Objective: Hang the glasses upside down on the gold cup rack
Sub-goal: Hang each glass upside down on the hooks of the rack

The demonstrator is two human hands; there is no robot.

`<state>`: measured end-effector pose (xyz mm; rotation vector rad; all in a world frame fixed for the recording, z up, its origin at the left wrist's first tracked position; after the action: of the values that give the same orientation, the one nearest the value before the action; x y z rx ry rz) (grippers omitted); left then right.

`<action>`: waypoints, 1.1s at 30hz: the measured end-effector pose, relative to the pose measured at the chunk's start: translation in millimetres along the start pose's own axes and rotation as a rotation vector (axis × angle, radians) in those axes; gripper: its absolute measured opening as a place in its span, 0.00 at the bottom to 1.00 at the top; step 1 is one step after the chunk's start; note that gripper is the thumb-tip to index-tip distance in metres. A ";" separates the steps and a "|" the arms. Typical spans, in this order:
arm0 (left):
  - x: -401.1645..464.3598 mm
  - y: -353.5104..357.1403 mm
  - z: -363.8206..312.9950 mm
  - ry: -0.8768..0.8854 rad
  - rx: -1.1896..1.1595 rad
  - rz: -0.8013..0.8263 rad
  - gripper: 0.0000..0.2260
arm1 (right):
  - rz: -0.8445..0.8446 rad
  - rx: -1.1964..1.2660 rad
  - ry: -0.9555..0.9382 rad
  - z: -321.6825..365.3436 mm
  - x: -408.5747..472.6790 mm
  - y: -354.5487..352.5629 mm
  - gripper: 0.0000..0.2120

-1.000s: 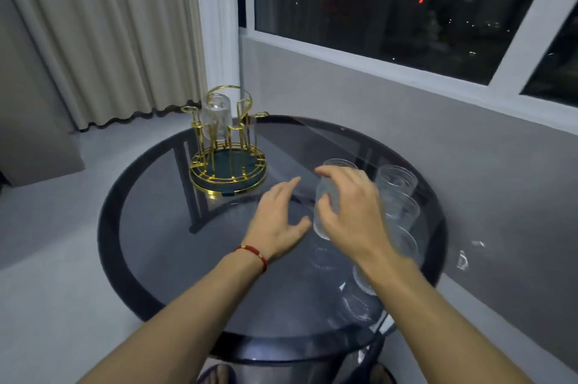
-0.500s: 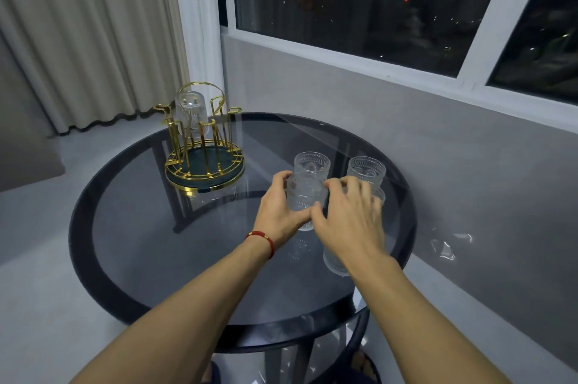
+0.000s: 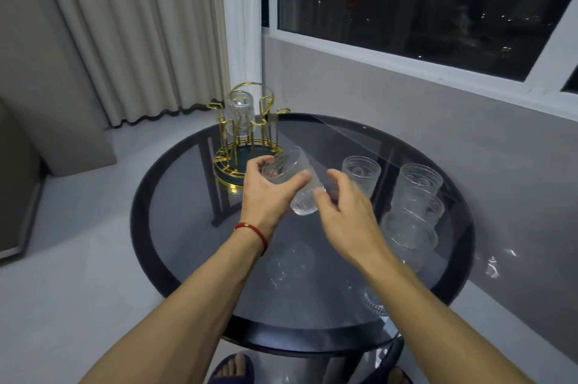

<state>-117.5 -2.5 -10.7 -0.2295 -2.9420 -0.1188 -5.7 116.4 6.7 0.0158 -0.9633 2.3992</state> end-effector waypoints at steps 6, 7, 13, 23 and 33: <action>9.5 -19.7 5.7 -0.165 -0.277 -0.068 0.33 | 0.273 0.827 0.331 8.7 46.4 48.9 0.22; 10.2 -19.8 6.3 -0.160 -0.261 -0.066 0.32 | 0.267 0.861 0.328 11.4 52.0 51.0 0.22; 25.4 -27.6 10.9 0.052 0.058 0.026 0.32 | 0.001 0.750 0.243 24.8 83.7 33.7 0.20; 62.7 -35.5 96.9 0.155 1.047 0.227 0.30 | -0.342 0.213 0.018 60.3 208.0 -25.5 0.25; 70.7 -30.9 107.4 0.149 1.142 0.232 0.32 | -0.081 0.018 -0.120 75.9 318.9 15.8 0.30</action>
<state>-210.5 -12.5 -104.3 -0.3357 -2.3333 1.4179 -298.4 213.2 119.1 0.2043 -0.9758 2.3542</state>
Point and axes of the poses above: each hand's wrist, its own x-axis towards the middle knuckle, its own y-axis out of the palm, z = x × y, the point moved 4 cm from there along x, towards the middle knuckle, and after that the axes turned 6 degrees about -x, right-handed, at the moved point
